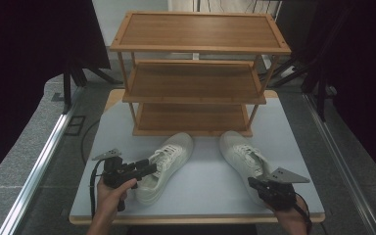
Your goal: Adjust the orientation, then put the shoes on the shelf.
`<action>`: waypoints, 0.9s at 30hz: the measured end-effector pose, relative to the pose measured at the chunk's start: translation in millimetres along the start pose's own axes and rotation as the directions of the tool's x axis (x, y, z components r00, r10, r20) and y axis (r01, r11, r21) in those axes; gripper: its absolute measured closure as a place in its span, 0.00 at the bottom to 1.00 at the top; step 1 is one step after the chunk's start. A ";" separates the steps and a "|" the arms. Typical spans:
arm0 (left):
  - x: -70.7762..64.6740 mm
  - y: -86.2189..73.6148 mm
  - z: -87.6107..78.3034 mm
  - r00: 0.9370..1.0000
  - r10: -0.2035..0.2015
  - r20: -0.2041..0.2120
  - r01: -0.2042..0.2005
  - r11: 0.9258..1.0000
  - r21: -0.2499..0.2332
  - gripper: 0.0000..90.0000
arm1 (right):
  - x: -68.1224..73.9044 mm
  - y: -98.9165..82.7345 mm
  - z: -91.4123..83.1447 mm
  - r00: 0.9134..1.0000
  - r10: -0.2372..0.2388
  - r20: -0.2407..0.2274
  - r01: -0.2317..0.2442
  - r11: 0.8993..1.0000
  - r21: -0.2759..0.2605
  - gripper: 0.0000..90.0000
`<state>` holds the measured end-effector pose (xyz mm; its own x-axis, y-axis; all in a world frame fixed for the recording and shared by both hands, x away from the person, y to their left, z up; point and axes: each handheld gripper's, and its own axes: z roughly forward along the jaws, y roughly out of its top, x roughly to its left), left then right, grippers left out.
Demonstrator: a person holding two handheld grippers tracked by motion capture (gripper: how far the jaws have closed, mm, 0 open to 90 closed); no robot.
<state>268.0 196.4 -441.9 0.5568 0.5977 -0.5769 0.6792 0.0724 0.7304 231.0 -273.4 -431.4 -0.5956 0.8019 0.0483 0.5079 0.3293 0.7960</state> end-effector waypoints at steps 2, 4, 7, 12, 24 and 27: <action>0.6 0.1 -0.1 1.000 -0.002 0.004 0.002 1.000 -0.001 0.48 | -5.7 -0.9 -2.2 1.000 0.018 -0.023 -0.018 1.000 -0.008 1.00; 0.6 0.0 -0.1 1.000 -0.005 0.004 0.005 1.000 -0.001 0.48 | -7.3 -1.3 -2.8 0.999 0.022 -0.029 -0.022 1.000 -0.010 1.00; -0.4 -0.7 0.3 1.000 -0.004 -0.001 0.004 1.000 -0.001 0.48 | -13.1 -1.4 -5.2 0.999 0.038 -0.039 -0.038 0.999 -0.004 1.00; 0.1 -3.3 -1.9 1.000 0.001 -0.010 -0.001 1.000 0.004 0.48 | -15.2 -0.2 -3.5 0.996 0.047 -0.070 -0.047 0.999 -0.007 0.95; -7.2 -2.0 -7.8 1.000 0.008 -0.015 -0.008 1.000 -0.016 0.47 | 1.2 11.8 -13.6 0.996 -0.027 -0.087 0.013 0.988 -0.156 0.64; -8.2 -1.9 -8.0 0.999 0.030 -0.042 -0.030 1.000 -0.007 0.47 | -4.3 13.4 -21.1 0.997 -0.006 -0.082 -0.011 0.977 -0.213 0.58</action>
<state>258.4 197.8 -435.7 0.5566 0.6323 -0.5389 0.6583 0.0601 0.7503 227.2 -283.0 -408.2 -0.6476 0.7564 0.0926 0.3702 0.2061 0.9058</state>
